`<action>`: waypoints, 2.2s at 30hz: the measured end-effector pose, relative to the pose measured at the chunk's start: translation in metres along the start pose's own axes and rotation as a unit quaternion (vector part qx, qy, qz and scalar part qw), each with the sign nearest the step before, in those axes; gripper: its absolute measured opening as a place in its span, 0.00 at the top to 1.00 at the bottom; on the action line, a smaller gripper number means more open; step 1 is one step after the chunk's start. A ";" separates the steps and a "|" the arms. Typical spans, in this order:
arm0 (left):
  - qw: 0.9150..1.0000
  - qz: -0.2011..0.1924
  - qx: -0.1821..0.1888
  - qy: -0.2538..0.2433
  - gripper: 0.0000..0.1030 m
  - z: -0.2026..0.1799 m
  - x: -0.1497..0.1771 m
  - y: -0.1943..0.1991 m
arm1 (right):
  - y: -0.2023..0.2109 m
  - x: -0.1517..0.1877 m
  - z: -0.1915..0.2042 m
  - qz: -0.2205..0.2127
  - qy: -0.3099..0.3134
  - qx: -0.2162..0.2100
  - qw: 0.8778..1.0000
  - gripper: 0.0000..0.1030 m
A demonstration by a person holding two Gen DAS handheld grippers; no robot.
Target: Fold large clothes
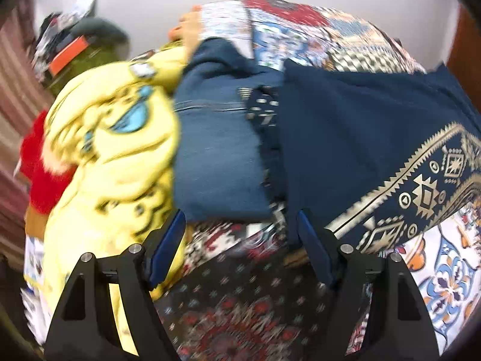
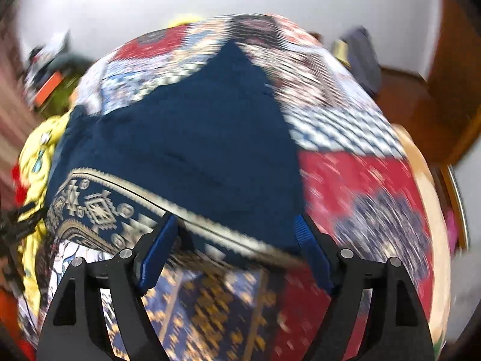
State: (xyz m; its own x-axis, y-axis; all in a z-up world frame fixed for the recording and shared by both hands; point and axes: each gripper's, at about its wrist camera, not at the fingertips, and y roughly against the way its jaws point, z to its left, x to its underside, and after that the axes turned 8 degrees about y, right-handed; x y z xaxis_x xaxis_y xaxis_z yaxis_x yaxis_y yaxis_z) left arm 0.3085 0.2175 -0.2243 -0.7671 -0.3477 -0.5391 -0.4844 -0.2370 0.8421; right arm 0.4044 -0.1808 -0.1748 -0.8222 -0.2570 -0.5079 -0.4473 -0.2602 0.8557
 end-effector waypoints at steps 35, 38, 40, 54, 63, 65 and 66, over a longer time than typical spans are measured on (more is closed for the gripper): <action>0.899 0.056 0.297 0.318 0.38 -0.029 0.006 -0.060 | 0.036 0.000 0.053 -0.044 0.035 -0.039 0.998 0.25; 0.900 0.038 0.288 0.326 0.66 -0.021 0.009 -0.052 | 0.032 -0.010 0.067 -0.039 0.050 -0.039 0.997 0.25; 0.897 0.009 0.302 0.322 0.81 -0.013 0.007 -0.036 | 0.032 -0.018 0.079 -0.043 0.063 -0.040 0.996 0.25; 0.948 -0.166 0.213 0.170 0.83 -0.017 -0.047 0.100 | -0.044 -0.046 0.196 0.011 0.128 -0.107 0.986 0.25; 0.952 -0.156 0.243 0.100 0.83 -0.100 -0.064 0.110 | -0.044 -0.037 0.166 0.029 0.072 -0.149 0.986 0.24; 0.952 -0.147 0.258 0.078 0.83 -0.129 -0.068 0.109 | -0.024 -0.030 0.147 0.010 0.062 -0.151 0.986 0.24; 0.953 -0.141 0.263 0.062 0.83 -0.145 -0.068 0.108 | -0.015 -0.025 0.135 0.000 0.053 -0.138 0.989 0.24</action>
State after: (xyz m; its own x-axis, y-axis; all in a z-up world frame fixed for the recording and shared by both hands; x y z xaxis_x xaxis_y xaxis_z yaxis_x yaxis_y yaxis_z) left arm 0.3689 0.0841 -0.0986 -0.5353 -0.4502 -0.7147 -0.8325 0.1382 0.5365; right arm 0.3834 -0.0449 -0.1614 -0.7734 -0.3500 -0.5286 -0.3222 -0.5011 0.8032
